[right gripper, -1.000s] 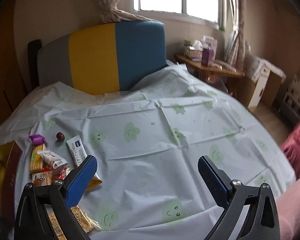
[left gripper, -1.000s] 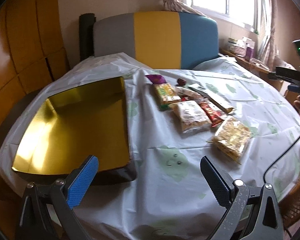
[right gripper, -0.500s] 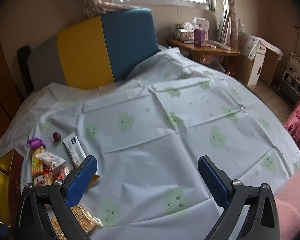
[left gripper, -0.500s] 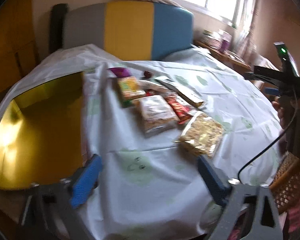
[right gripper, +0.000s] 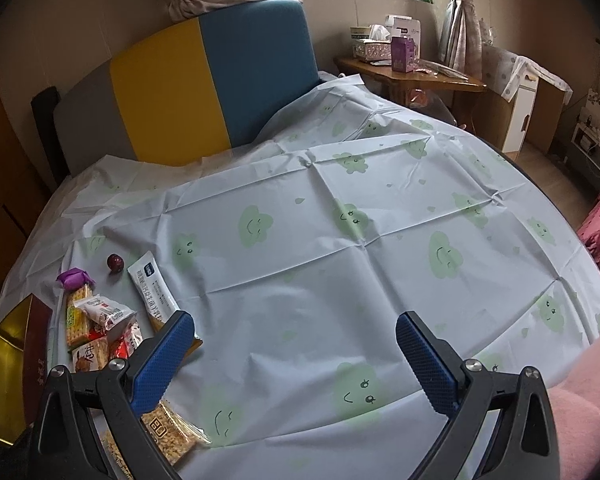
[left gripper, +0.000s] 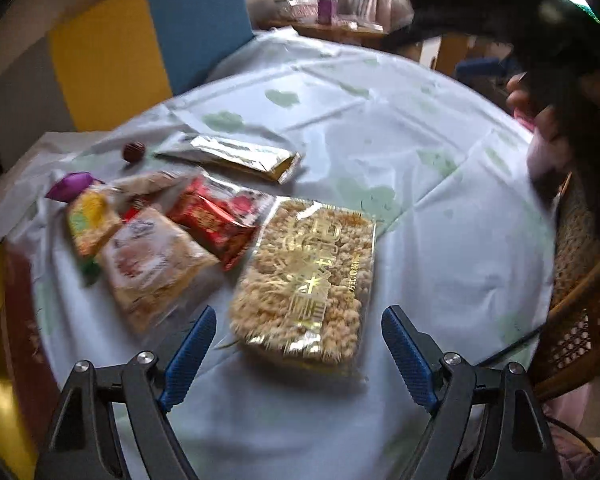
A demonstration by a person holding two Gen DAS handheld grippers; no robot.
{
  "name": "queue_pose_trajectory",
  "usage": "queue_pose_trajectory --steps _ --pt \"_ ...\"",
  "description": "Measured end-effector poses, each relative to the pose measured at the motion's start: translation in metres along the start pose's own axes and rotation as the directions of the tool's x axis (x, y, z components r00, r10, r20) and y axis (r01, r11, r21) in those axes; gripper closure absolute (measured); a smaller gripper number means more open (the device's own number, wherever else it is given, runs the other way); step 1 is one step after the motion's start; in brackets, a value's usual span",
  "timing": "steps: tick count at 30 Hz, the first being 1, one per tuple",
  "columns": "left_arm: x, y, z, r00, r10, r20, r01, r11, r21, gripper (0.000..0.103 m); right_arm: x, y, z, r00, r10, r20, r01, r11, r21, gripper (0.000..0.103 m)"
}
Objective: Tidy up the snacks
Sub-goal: 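Grasp the clear puffed-rice bag with the left gripper while the right gripper approaches the white sachet, then lift the puffed-rice bag with the left gripper while the right gripper grasps the white-and-gold sachet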
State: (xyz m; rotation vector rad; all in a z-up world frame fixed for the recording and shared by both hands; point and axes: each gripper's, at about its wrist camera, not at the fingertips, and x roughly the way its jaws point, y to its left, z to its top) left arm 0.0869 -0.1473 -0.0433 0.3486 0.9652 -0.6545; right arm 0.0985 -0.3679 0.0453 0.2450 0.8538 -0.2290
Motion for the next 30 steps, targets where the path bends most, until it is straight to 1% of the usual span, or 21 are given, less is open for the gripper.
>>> queue_pose_trajectory --steps 3,5,6,7,8,11,15,18,20,21,23,25,26,27,28,29,30 --pt "0.016 0.000 0.003 1.000 -0.001 -0.022 0.002 1.000 0.025 0.018 0.000 0.000 0.000 1.000 0.005 0.003 -0.005 1.000 0.000 0.001" --pt "0.023 -0.001 0.004 0.999 -0.002 -0.038 0.003 1.000 0.028 0.018 0.000 -0.001 0.001 1.000 0.009 0.002 -0.009 1.000 0.004 0.000" --pt "0.026 0.000 0.005 0.999 -0.008 -0.034 0.009 1.000 0.021 0.019 0.001 -0.002 0.001 1.000 0.009 0.001 -0.009 1.000 0.009 0.000" --pt "0.028 0.001 0.006 1.000 -0.012 -0.021 0.013 1.000 0.012 0.026 0.001 -0.002 0.001 1.000 0.010 0.001 -0.010 1.000 0.011 0.000" --pt "0.030 0.003 0.008 1.000 -0.011 -0.015 0.011 1.000 0.006 0.027 0.001 -0.003 0.001 1.000 0.011 -0.001 -0.011 1.000 0.014 0.000" --pt "0.023 0.000 0.004 1.000 -0.006 0.019 0.006 1.000 -0.008 0.029 0.002 -0.005 0.002 1.000 0.011 -0.007 -0.011 1.000 0.025 0.001" --pt "-0.002 -0.001 -0.013 0.996 0.013 0.087 -0.008 0.998 -0.056 0.029 0.004 -0.006 0.001 1.000 0.007 -0.016 -0.007 1.000 0.030 0.001" --pt "-0.023 0.004 -0.033 0.990 0.051 0.131 -0.035 0.992 -0.121 0.029 0.006 -0.004 0.000 0.999 0.013 -0.032 -0.012 1.000 0.022 0.001" --pt "-0.036 0.007 -0.051 0.981 0.116 0.158 -0.093 0.984 -0.150 0.029 0.008 -0.001 -0.001 0.999 0.019 -0.048 -0.019 1.000 0.011 0.001" --pt "-0.041 0.010 -0.060 0.976 0.147 0.162 -0.119 0.978 -0.172 0.029 0.009 0.000 -0.001 0.998 0.021 -0.053 -0.021 1.000 0.006 0.001" --pt "-0.041 0.018 -0.071 0.974 0.166 0.156 -0.130 0.968 -0.216 0.029 0.010 0.004 -0.003 0.998 0.025 -0.064 -0.026 1.000 -0.010 0.002" --pt "-0.041 0.025 -0.083 0.966 0.213 0.144 -0.175 0.955 -0.240 0.029 0.012 0.008 -0.004 0.997 0.022 -0.074 -0.024 0.999 -0.032 0.006" --pt "-0.039 0.031 -0.090 0.964 0.237 0.121 -0.199 0.944 -0.263 0.029 0.013 0.010 -0.005 0.997 0.019 -0.078 -0.023 0.999 -0.046 0.008" --pt "-0.033 0.037 -0.092 0.966 0.239 0.097 -0.202 0.934 -0.295 0.029 0.014 0.013 -0.006 0.996 0.017 -0.084 -0.022 0.998 -0.060 0.013" --pt "-0.034 0.041 -0.095 0.965 0.237 0.116 -0.190 0.930 -0.314 0.028 0.015 0.015 -0.007 0.996 0.014 -0.092 -0.020 0.997 -0.074 0.018" --pt "-0.033 0.041 -0.095 0.962 0.248 0.112 -0.203 0.928 -0.314 0.028 0.016 0.018 -0.008 0.995 0.008 -0.102 -0.018 0.996 -0.089 0.021" --pt "-0.033 0.040 -0.095 0.962 0.252 0.104 -0.208 0.926 -0.316 0.028 0.018 0.021 -0.010 0.994 0.005 -0.111 -0.017 0.994 -0.104 0.030"
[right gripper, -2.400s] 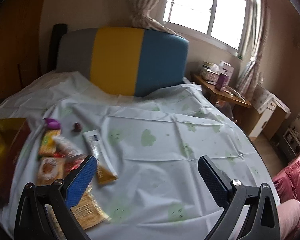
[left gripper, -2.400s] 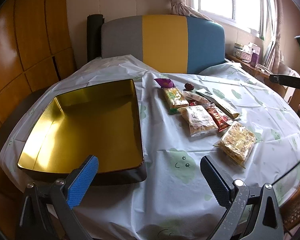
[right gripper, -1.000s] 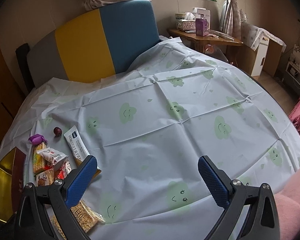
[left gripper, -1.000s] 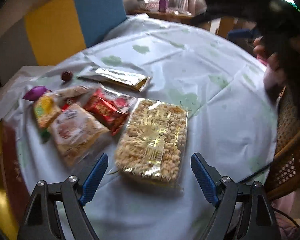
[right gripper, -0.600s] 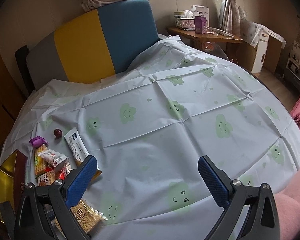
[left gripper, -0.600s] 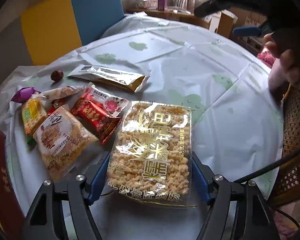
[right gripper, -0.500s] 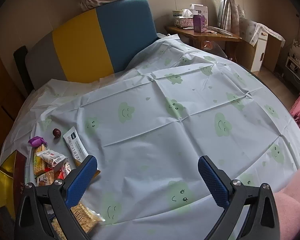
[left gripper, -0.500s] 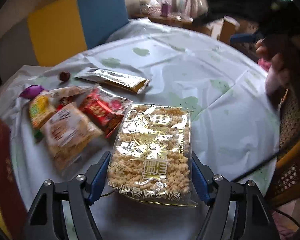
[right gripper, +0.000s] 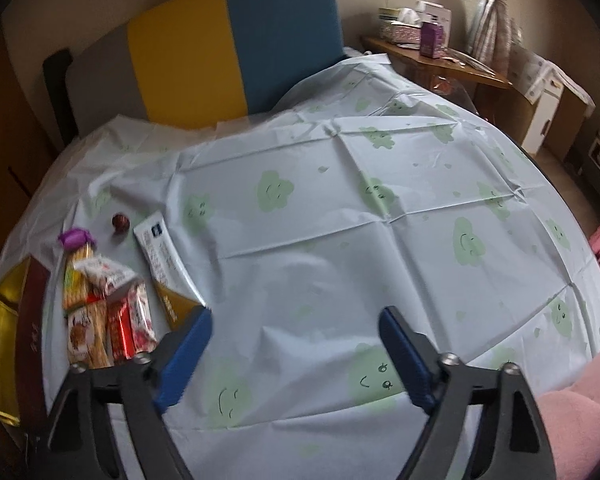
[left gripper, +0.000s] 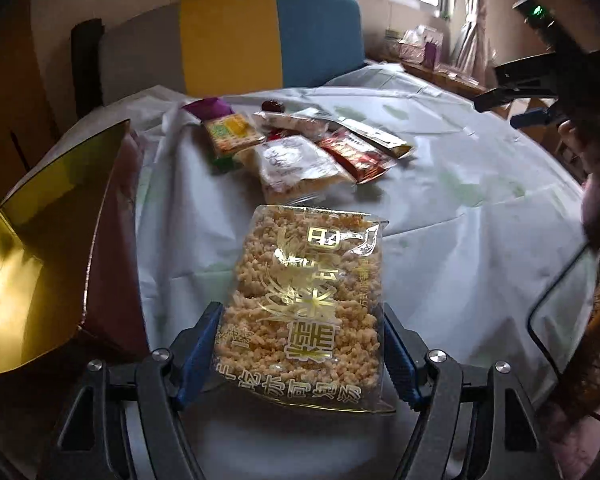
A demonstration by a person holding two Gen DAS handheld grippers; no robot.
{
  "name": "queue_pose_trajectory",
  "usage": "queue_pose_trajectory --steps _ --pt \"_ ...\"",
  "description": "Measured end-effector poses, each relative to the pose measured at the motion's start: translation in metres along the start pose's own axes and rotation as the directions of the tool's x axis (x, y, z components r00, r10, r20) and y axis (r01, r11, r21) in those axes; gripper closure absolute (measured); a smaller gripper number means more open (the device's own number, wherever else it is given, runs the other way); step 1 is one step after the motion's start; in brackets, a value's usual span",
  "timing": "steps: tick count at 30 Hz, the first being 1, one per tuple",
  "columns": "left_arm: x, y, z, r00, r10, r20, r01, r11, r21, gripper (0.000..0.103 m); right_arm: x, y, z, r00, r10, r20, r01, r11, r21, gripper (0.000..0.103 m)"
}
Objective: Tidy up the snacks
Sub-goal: 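Lift the puffed-rice bag with the left gripper while the right gripper grasps the white-and-gold sachet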
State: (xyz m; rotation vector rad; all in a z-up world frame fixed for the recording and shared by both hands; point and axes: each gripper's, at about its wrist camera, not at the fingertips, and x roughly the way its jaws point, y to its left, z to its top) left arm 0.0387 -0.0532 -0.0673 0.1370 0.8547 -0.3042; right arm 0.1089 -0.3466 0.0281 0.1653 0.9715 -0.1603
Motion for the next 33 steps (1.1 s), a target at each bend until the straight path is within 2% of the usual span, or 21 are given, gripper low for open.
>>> queue_pose_trajectory --steps 1,3,9,13,19,21,24,26,27,29,31,33 --pt "0.001 0.000 0.000 1.000 0.000 0.000 0.000 1.000 -0.002 0.028 0.002 0.005 -0.001 1.000 0.000 -0.011 0.000 1.000 -0.025 0.044" --pt "0.003 0.002 0.000 1.000 -0.011 0.000 0.011 1.000 -0.012 0.028 0.004 0.015 -0.002 0.999 0.020 -0.039 -0.023 0.998 -0.063 0.056" --pt "0.002 0.001 -0.001 1.000 -0.017 0.004 0.017 1.000 -0.011 0.027 0.016 0.060 0.009 0.988 0.103 -0.111 -0.122 0.976 -0.180 0.058" --pt "-0.001 0.001 -0.003 1.000 -0.017 0.009 0.017 1.000 -0.007 0.027 0.047 0.094 0.023 0.982 0.109 -0.151 -0.142 0.962 -0.232 0.058" --pt "0.001 0.002 -0.003 1.000 -0.028 0.006 0.028 0.999 -0.018 0.027 0.090 0.123 0.047 0.967 0.150 -0.206 -0.191 0.961 -0.201 0.058" --pt "0.000 0.002 -0.003 1.000 -0.031 0.006 0.031 0.999 -0.021 0.027 0.101 0.132 0.053 0.967 0.139 -0.216 -0.183 0.962 -0.201 0.055" --pt "0.001 0.003 -0.003 0.999 -0.034 0.007 0.034 0.999 -0.023 0.027 0.120 0.140 0.055 0.956 0.122 -0.265 -0.183 0.958 -0.221 0.045" --pt "0.001 0.003 -0.003 0.999 -0.034 0.007 0.035 0.999 -0.024 0.027 0.130 0.142 0.053 0.952 0.085 -0.294 -0.159 0.958 -0.239 0.045" --pt "0.001 0.003 -0.003 0.999 -0.034 0.007 0.034 0.999 -0.023 0.027 0.136 0.141 0.051 0.957 0.024 -0.290 -0.103 0.960 -0.261 0.053" --pt "0.001 0.003 -0.003 0.999 -0.032 0.008 0.032 0.999 -0.020 0.027 0.136 0.135 0.049 0.956 0.054 -0.288 -0.126 0.963 -0.239 0.062" --pt "0.002 0.004 -0.003 0.999 -0.032 0.008 0.032 0.999 -0.021 0.027 0.129 0.130 0.048 0.962 0.038 -0.270 -0.107 0.963 -0.246 0.070" --pt "0.002 0.004 -0.002 0.999 -0.031 0.008 0.032 0.999 -0.022 0.027 0.116 0.122 0.047 0.971 0.026 -0.238 -0.088 0.963 -0.254 0.071"
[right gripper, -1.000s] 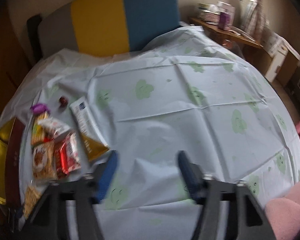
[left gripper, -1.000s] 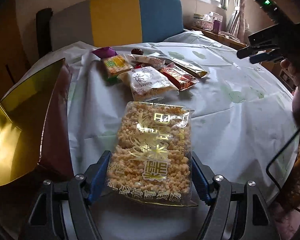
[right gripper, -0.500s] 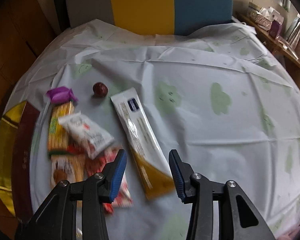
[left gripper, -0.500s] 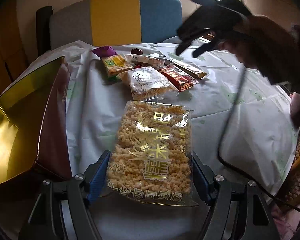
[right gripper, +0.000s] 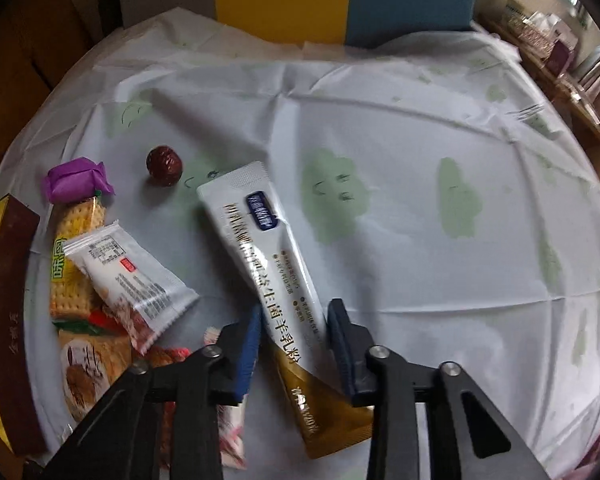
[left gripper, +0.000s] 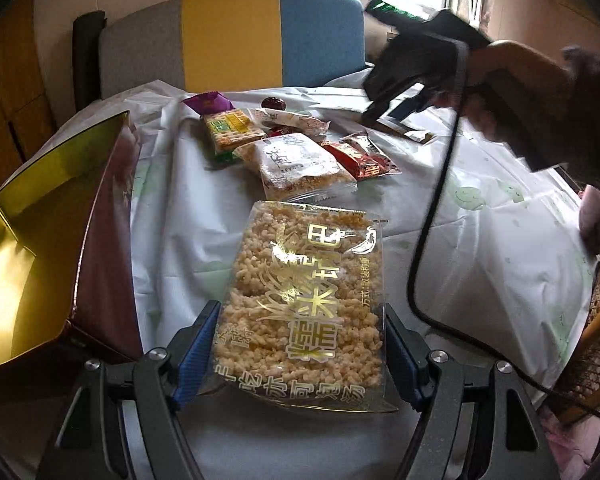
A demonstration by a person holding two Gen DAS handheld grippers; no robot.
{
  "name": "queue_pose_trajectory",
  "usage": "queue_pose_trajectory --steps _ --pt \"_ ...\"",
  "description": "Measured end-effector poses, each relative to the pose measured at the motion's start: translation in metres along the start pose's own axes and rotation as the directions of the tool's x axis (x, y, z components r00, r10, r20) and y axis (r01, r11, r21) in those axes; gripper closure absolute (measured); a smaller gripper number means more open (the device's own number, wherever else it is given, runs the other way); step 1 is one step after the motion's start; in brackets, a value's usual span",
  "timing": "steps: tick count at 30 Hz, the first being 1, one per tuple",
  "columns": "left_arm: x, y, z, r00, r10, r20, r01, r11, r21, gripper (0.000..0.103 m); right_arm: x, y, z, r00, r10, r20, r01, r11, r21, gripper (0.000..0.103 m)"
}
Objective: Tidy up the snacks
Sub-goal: 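Lift the puffed-rice bag with the left gripper while the right gripper grasps the white-and-gold sachet, then carry the puffed-rice bag into the gold tray and open the left gripper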
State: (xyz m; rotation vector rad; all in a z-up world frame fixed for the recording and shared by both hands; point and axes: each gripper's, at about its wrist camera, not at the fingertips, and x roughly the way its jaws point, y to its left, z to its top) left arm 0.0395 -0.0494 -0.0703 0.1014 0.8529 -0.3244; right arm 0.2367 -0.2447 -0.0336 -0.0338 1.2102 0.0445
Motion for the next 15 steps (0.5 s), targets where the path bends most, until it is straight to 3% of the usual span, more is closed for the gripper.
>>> queue_pose_trajectory --steps 3,6,12,15 --pt "0.000 -0.001 0.000 1.000 0.004 0.000 -0.004 1.000 0.002 0.027 -0.020 -0.014 -0.013 0.999 -0.029 0.020 0.029 1.000 0.004 0.071" --pt "0.001 -0.003 0.000 1.000 0.005 0.000 -0.005 1.000 0.001 0.027 -0.029 -0.030 -0.032 0.999 -0.040 -0.025 0.040 0.999 0.022 0.071" --pt "0.001 -0.004 0.000 1.000 0.016 -0.003 -0.016 1.000 0.010 0.027 -0.018 -0.059 -0.076 0.990 -0.091 -0.105 0.099 0.993 0.070 0.070" --pt "0.000 -0.006 0.001 1.000 0.024 -0.004 -0.024 0.999 0.024 0.028 -0.017 -0.064 -0.075 0.992 -0.086 -0.093 0.095 0.991 0.093 0.070"
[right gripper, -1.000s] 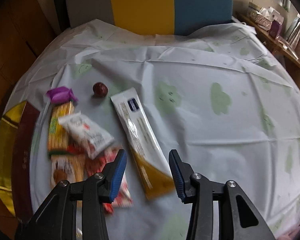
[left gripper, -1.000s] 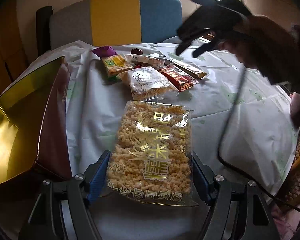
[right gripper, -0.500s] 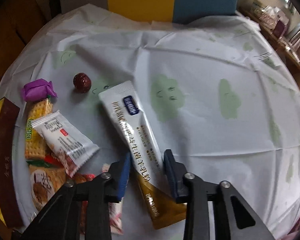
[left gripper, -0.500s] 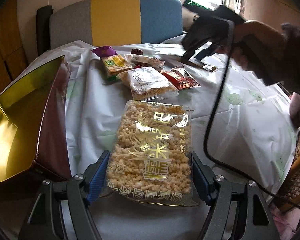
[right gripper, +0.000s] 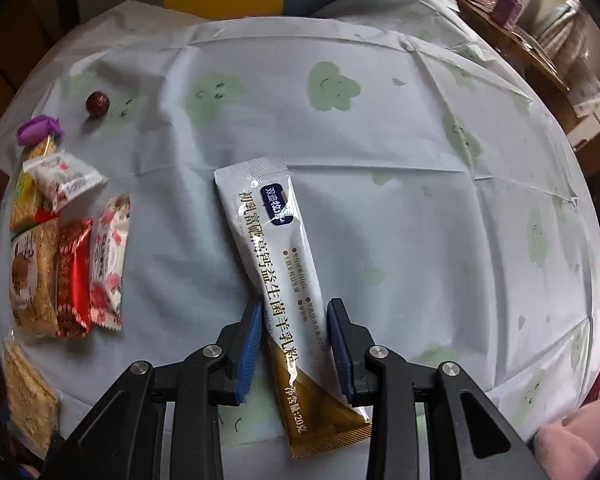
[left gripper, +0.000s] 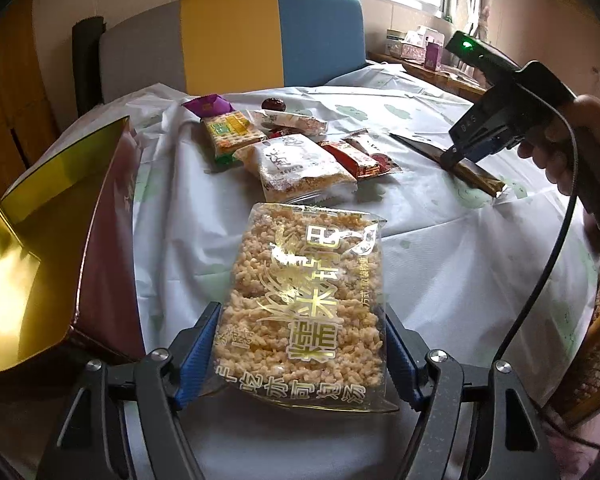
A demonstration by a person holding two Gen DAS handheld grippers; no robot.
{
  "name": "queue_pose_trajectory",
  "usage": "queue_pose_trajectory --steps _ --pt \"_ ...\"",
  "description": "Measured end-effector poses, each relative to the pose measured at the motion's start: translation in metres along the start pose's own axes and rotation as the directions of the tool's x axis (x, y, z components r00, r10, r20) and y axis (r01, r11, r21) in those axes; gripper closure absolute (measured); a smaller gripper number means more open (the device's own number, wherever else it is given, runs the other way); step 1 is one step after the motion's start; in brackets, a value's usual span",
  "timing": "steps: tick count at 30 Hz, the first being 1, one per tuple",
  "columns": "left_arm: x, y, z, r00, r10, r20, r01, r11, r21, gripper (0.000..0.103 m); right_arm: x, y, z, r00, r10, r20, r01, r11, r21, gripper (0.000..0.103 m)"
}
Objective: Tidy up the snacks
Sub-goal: 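Carry the puffed-rice bag into the gold tray and open the left gripper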
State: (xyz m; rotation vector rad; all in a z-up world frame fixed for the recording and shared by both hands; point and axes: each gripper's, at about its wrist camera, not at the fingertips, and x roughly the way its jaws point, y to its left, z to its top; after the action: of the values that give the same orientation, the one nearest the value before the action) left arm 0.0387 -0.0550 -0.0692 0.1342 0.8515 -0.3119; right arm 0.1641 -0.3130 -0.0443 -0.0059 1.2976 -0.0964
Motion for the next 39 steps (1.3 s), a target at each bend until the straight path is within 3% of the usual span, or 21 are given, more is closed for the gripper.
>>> queue_pose_trajectory --steps 5,13,17,20,27,33,39 --pt "-0.009 0.004 0.005 0.999 -0.032 -0.005 0.032 0.999 -0.037 0.029 0.007 -0.007 0.005 1.000 0.015 -0.004 -0.015 1.000 0.008 0.068" --pt "-0.057 0.021 0.025 0.992 -0.082 0.093 0.093 0.989 -0.111 0.029 0.006 -0.022 0.001 1.000 0.001 0.009 0.000 1.000 -0.021 0.067" --pt "-0.083 0.049 0.042 0.986 -0.062 0.154 0.093 0.976 -0.198 0.029 0.007 -0.017 -0.002 0.999 -0.025 0.021 0.026 0.998 -0.056 0.068" --pt "-0.091 0.079 0.052 0.988 -0.023 0.155 0.068 0.954 -0.292 0.029 0.007 -0.013 -0.004 0.999 -0.033 0.024 0.035 0.997 -0.066 0.068" --pt "-0.083 0.161 0.062 0.993 0.095 0.072 -0.049 0.874 -0.484 0.029 0.006 0.014 -0.008 0.998 -0.052 0.025 0.054 0.995 -0.082 0.067" --pt "-0.060 0.208 0.070 0.994 0.107 0.011 -0.081 0.813 -0.577 0.029 0.009 0.018 -0.006 0.998 -0.060 0.023 0.062 0.993 -0.097 0.067" --pt "-0.021 0.226 0.085 0.995 0.084 -0.056 -0.101 0.780 -0.618 0.029 0.007 0.024 -0.008 0.997 -0.072 0.029 0.075 0.991 -0.110 0.067"
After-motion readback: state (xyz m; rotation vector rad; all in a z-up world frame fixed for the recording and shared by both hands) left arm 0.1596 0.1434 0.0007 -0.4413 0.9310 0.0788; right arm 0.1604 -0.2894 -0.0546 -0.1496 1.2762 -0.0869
